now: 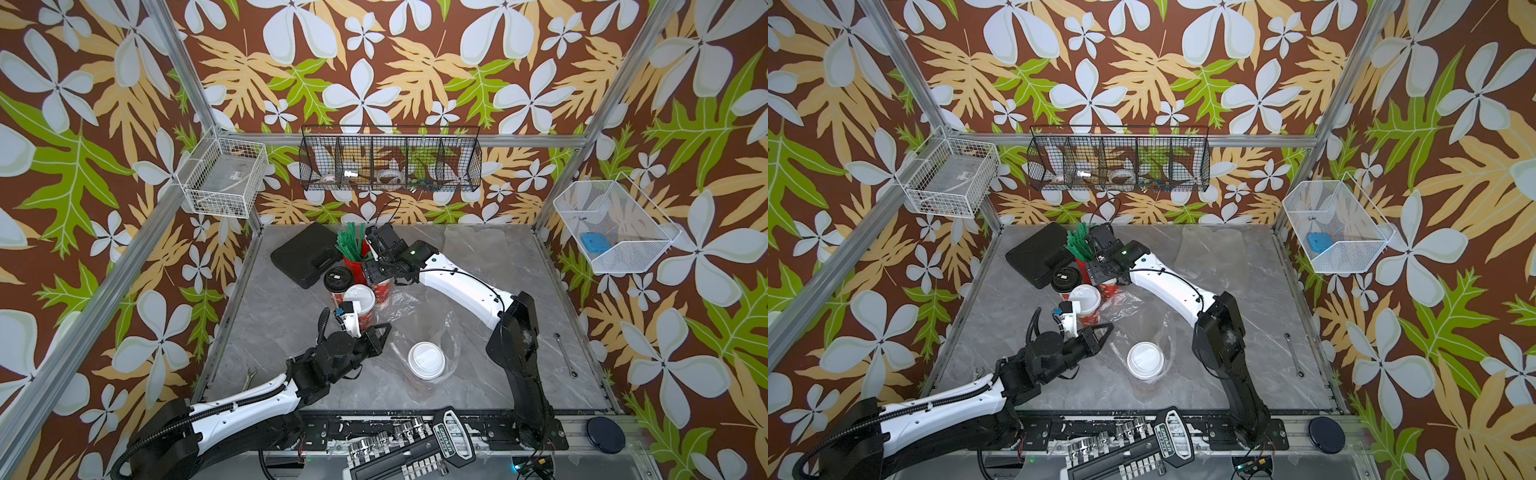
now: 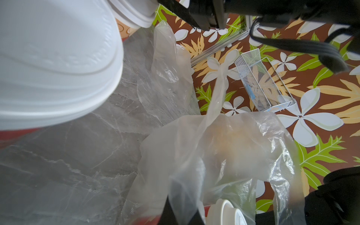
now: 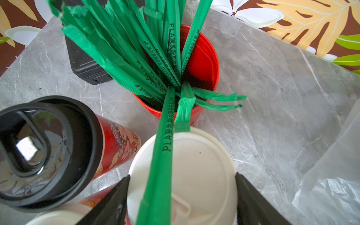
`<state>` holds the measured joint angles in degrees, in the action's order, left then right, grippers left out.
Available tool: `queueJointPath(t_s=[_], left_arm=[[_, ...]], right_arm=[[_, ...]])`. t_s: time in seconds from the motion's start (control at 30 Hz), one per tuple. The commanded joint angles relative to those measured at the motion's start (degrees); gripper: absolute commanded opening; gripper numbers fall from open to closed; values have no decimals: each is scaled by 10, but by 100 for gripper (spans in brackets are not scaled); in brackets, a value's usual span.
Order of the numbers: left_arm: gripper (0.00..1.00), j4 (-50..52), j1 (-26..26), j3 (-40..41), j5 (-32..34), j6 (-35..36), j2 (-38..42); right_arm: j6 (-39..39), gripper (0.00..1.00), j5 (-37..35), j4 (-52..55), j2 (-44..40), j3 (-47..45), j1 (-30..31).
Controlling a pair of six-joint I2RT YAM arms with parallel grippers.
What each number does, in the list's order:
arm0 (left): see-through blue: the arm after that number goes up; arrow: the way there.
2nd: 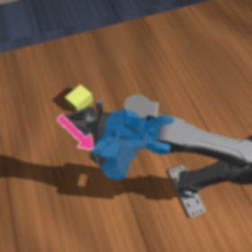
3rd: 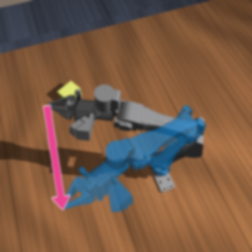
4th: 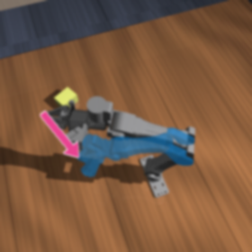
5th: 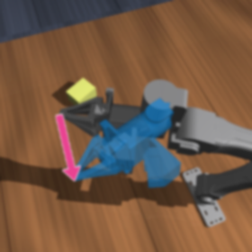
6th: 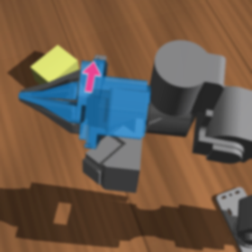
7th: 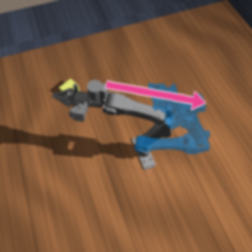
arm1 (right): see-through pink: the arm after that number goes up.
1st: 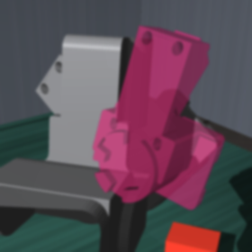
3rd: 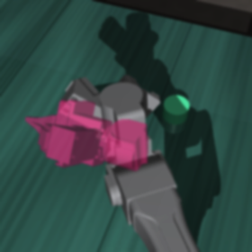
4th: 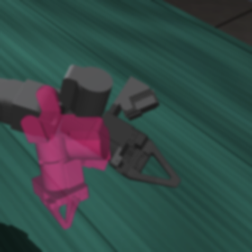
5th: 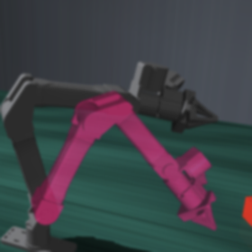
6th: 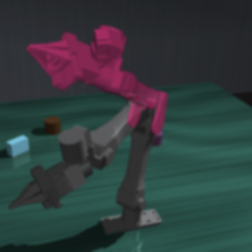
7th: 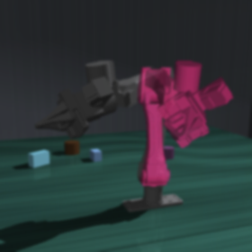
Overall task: Pack milk tea into plastic carrier bags
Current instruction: Pick up the milk tea cup at the center of the board.
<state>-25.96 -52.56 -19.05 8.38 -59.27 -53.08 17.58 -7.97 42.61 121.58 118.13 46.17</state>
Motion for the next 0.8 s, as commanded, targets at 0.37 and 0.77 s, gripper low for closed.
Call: queueJointPath(t_s=[0.37,0.77], left_arm=[[0,-9,-2,1,5,2,4],[0,-10,-3,1,6,3,5]], right_arm=[[3,72,-15,28,-23,-5,1],[1,70,-30,29,-71,-35,1]])
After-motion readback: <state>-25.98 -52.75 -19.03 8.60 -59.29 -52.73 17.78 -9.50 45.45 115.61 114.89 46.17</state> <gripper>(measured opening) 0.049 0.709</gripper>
